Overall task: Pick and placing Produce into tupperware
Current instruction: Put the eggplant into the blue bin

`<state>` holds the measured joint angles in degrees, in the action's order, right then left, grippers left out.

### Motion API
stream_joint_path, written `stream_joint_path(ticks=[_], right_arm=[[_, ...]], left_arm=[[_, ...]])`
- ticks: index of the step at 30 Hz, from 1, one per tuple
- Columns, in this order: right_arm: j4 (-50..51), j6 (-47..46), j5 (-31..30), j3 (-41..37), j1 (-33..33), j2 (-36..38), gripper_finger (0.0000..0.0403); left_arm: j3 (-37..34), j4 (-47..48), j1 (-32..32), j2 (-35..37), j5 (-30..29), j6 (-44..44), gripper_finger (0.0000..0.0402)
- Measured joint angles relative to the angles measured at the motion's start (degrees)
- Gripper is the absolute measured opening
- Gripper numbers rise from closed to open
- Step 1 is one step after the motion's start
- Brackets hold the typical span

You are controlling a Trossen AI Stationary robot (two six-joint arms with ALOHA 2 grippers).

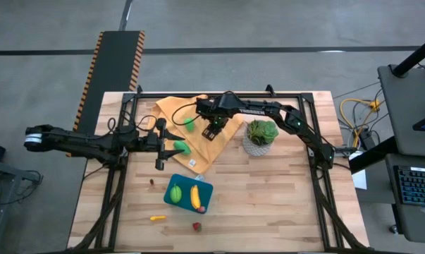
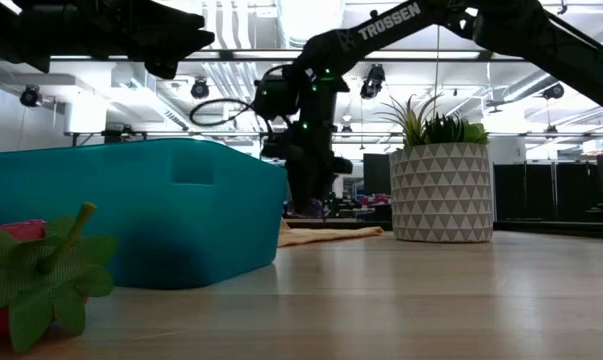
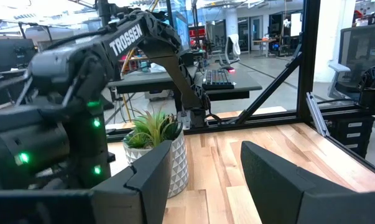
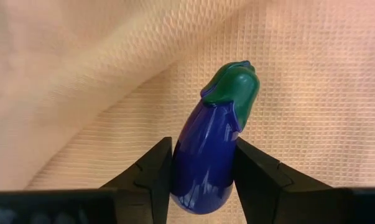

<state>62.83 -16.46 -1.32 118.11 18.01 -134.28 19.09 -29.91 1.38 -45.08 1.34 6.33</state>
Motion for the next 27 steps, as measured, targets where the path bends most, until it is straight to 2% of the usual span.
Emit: stream_joint_path(ticks=[8, 17, 27], right_arm=[[7.36, 0.26, 0.0, 7.94, -0.03, 0.02, 0.0136], [10.17, 1.71, -0.22, 16.71, -1.73, 0.09, 0.0136], [10.44, 3.01, -0.67, 16.65, -5.04, 5.08, 0.0136]], left_arm=[[0.0, 0.0, -0.01, -0.01, -0.01, 0.0, 0.0178], [0.0, 0.0, 0.0, 0.0, -0.02, 0.0, 0.0178], [0.0, 0.98, 0.0, 2.9, 0.0, -0.04, 0.0178]])
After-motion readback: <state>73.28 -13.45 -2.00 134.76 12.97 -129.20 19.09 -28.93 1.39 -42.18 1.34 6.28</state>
